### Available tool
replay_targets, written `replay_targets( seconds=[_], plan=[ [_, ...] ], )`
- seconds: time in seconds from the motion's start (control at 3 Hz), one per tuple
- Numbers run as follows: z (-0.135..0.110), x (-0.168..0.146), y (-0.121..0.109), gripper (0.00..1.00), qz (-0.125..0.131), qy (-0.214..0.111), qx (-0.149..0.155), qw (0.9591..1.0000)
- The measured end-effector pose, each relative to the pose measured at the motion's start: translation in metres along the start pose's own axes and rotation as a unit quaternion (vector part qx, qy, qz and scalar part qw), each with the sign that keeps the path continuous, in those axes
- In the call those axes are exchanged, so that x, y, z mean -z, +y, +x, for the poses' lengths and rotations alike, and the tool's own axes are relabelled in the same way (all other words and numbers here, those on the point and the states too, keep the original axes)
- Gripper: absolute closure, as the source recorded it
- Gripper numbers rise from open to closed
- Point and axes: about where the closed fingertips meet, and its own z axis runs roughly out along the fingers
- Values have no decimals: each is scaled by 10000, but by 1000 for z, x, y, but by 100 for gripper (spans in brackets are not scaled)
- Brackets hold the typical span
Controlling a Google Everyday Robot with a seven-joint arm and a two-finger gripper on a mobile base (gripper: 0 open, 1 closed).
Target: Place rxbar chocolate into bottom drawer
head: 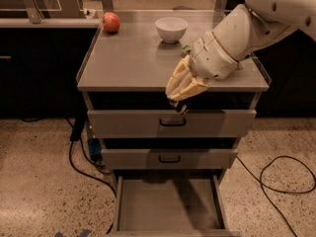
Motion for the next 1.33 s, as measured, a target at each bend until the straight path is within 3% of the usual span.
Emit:
replay_targets(
  seconds=[0.67,1.0,1.33],
  plan=[
    [8,-13,12,100,6,-97,-120,9999],
    [23,-35,30,100,-32,-293,-316,9991],
    [40,-61,45,100,-31,-465,-274,9985]
  ],
)
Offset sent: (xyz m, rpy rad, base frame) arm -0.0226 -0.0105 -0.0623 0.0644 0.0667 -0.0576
